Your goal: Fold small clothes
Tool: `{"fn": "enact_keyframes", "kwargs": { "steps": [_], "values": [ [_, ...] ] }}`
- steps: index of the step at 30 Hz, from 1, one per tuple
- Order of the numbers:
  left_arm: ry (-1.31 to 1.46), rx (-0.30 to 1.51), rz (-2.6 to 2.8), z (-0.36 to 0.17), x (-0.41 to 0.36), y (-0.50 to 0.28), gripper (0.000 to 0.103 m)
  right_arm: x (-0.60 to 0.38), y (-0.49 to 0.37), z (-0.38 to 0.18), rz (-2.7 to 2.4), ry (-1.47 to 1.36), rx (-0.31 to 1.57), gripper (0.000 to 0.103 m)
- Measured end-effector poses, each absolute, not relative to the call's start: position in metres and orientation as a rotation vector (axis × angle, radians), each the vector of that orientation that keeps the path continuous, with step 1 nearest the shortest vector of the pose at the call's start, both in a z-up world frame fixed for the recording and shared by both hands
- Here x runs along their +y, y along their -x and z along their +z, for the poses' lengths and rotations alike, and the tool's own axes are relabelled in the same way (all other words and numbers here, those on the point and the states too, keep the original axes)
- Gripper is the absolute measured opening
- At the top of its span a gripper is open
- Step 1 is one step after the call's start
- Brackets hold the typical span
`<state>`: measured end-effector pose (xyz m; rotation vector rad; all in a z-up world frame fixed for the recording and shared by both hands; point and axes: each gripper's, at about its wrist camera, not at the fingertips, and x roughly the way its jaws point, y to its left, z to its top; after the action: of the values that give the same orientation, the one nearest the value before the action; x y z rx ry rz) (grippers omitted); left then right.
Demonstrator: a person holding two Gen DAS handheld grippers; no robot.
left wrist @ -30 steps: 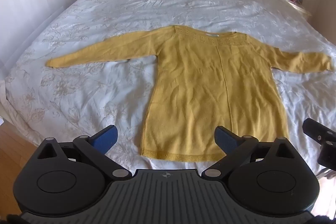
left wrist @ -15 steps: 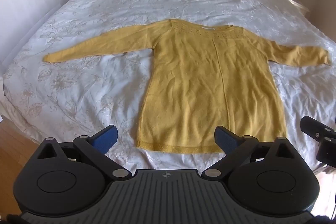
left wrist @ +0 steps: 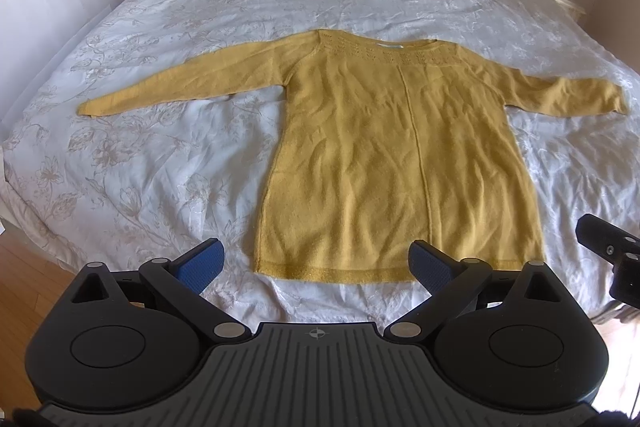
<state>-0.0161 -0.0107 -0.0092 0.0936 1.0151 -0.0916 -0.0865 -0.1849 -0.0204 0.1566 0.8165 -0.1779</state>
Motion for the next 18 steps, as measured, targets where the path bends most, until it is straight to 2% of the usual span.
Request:
{"fn": "enact_keyframes", "kwargs": {
  "steps": [18],
  "values": [
    [-0.092,1.026,-0.098,-0.011,-0.0121,0.0121,0.1,-0.1806,0.0838,-0.0209,-0.167,-0.156,0.821,0.102]
  ]
}}
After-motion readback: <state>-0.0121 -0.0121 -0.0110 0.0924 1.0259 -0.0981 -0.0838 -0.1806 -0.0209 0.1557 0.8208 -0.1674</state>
